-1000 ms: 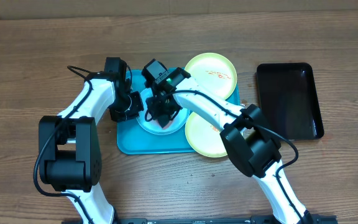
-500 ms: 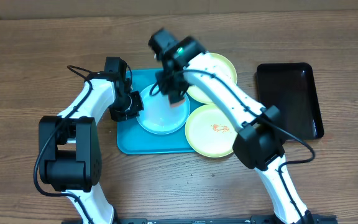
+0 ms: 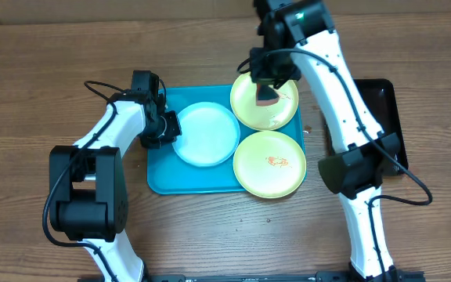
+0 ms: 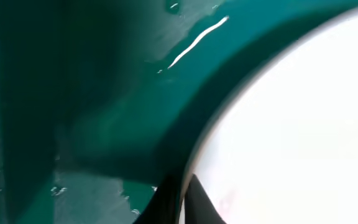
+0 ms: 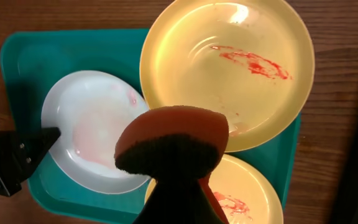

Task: Clean dirty plates on tray and stack at the side
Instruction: 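Lift the sponge off the white plate with the right gripper, then slide the white plate off the tray leftward onto the table with the left gripper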

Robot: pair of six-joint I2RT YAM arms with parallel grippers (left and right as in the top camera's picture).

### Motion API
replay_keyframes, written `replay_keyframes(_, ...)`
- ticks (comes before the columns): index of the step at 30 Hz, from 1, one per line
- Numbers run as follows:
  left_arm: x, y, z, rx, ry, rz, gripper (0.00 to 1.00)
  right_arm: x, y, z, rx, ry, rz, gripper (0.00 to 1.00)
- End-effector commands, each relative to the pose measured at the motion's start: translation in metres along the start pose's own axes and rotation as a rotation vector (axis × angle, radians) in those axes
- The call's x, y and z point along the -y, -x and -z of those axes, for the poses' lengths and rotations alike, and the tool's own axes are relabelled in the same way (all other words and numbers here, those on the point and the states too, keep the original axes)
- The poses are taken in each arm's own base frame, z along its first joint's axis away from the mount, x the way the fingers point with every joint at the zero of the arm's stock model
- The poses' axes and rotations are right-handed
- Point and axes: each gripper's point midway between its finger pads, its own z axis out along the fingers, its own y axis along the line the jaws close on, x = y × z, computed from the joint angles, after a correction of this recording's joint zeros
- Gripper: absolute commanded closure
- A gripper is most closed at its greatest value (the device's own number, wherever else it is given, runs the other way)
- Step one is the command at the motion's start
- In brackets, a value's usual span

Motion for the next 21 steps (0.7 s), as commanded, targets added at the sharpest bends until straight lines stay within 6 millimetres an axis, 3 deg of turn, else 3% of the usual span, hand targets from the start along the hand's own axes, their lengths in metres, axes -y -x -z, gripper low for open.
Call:
replay_keyframes(1, -0.009, -0.008, -0.013, -0.02, 0.028, 0.013, 0.96, -0.012, 0.0, 0.012, 0.016, 0.06, 0.02, 0.96)
replay_keyframes(5, -0.008, -0.006, -0.009, -0.01, 0.029, -0.02, 0.96, -0.012, 0.0, 0.012, 0.016, 0.06, 0.023, 0.96)
replay_keyframes(8, -0.011, 0.002, 0.007, 0.029, 0.067, -0.031, 0.96, -0.012, 0.0, 0.012, 0.016, 0.06, 0.026, 0.96)
replay_keyframes(13, -0.017, 0.02, 0.059, 0.152, 0.158, -0.048, 0.96, -0.012, 0.0, 0.012, 0.016, 0.06, 0.034, 0.96)
replay_keyframes(17, -0.011, 0.028, 0.101, 0.264, 0.159, -0.113, 0.96, -0.012, 0.0, 0.012, 0.018, 0.06, 0.038, 0.96)
replay_keyframes(21, -0.004, 0.03, 0.129, 0.334, 0.143, -0.169, 0.96, -0.011, 0.003, 0.012, 0.032, 0.056, 0.043, 0.96)
